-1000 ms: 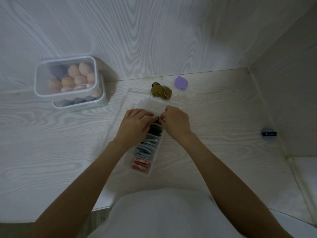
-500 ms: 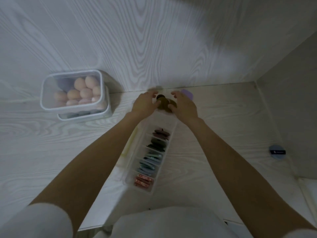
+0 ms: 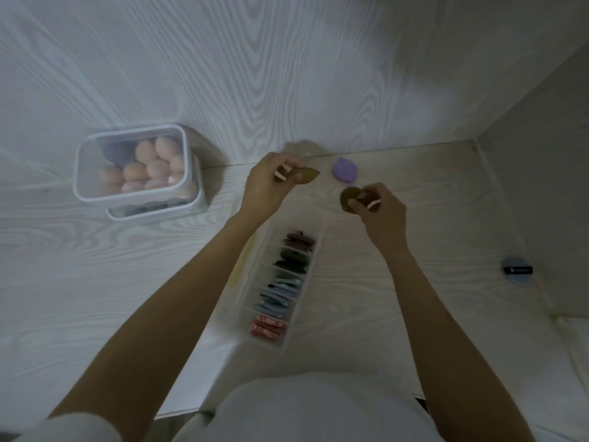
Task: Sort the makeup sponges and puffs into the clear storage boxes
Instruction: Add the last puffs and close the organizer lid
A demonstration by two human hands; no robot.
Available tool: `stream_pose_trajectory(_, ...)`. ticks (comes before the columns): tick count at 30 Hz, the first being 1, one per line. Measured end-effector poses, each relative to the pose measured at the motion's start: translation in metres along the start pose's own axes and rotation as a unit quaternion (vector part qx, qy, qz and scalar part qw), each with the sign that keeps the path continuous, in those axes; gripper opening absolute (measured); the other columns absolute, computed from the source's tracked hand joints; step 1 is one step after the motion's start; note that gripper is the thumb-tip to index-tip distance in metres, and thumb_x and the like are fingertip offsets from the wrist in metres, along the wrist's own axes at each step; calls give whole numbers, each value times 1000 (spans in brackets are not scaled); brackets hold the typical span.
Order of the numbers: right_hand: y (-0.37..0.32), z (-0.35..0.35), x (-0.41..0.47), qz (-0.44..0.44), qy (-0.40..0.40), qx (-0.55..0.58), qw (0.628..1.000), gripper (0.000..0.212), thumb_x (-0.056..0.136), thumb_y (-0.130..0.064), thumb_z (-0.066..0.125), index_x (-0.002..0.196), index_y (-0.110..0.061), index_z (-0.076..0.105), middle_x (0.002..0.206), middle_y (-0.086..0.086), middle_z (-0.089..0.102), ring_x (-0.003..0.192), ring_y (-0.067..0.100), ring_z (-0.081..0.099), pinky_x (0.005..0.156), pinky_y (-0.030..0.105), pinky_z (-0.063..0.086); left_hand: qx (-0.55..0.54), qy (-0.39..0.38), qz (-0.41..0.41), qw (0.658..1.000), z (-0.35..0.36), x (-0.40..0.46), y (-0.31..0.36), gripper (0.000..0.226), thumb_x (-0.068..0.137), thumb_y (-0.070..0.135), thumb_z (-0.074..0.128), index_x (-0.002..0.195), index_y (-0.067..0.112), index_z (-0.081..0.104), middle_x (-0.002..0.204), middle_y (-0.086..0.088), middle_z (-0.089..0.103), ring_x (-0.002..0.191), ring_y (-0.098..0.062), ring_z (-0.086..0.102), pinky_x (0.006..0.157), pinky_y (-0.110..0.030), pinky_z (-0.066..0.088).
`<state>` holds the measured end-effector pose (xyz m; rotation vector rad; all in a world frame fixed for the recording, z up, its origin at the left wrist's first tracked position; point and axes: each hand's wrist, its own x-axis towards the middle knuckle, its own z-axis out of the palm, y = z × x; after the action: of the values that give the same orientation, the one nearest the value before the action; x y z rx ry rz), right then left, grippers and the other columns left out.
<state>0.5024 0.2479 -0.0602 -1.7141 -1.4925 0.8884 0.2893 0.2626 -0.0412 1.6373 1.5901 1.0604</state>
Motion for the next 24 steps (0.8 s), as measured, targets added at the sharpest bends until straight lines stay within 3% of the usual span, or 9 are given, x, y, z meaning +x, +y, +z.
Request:
stream_pose_trajectory(2, 7, -11, -22, 40, 18, 45, 998, 18, 81, -17, 71, 90, -15, 55, 79, -1, 59, 56, 16, 55, 55, 23, 48, 14, 7, 51, 999, -11, -24, 0, 12, 83, 11, 67, 95, 15, 68, 93, -1, 63, 78, -10, 54, 68, -16, 44)
stream_pose_trajectory(6, 6, -17, -57, 101, 37, 149, 983, 28, 82, -16, 70, 101, -19, 50, 80, -1, 62, 49, 9, 57, 48, 20, 48, 139, -46, 116, 982, -11, -46, -13, 15, 81, 12, 69, 96, 16, 69, 88, 1, 65, 76, -10, 53, 67, -18, 41)
stream_pose_trajectory(11, -4, -13, -70, 79, 43, 199, 976, 20, 83, -13, 69, 97, -19, 56, 76, 0, 63, 48, 13, 58, 49, 25, 49, 214, -126, 130, 960, -9, -44, -17, 12, 83, 14, 67, 94, 15, 72, 90, -4, 70, 78, -19, 63, 69, -25, 43)
stream_pose_trajectory(14, -7, -10, -72, 64, 37, 193, 978, 19, 85, -13, 67, 98, -19, 55, 78, -2, 63, 50, 12, 59, 51, 27, 50, 232, -150, 161, 947, -9, -42, -17, 13, 84, 10, 64, 94, 14, 72, 90, -4, 72, 75, -20, 65, 76, -30, 48)
stream_pose_trajectory(17, -9, -7, -71, 44, 28, 172, 984, 19, 85, -13, 66, 99, -18, 54, 80, -5, 62, 52, 9, 61, 54, 25, 51, 282, -190, 176, 924, -5, -49, -18, 18, 90, 13, 55, 98, 17, 71, 92, -2, 72, 76, -20, 64, 85, -34, 42)
stream_pose_trajectory(24, -25, 14, -65, -61, -20, 65, 996, 13, 82, -11, 68, 86, -17, 58, 77, -9, 62, 68, 15, 63, 60, 23, 50, 258, -169, 195, 931, -5, -70, -21, 11, 82, 14, 68, 91, 16, 73, 91, -3, 70, 78, -21, 65, 83, -36, 41)
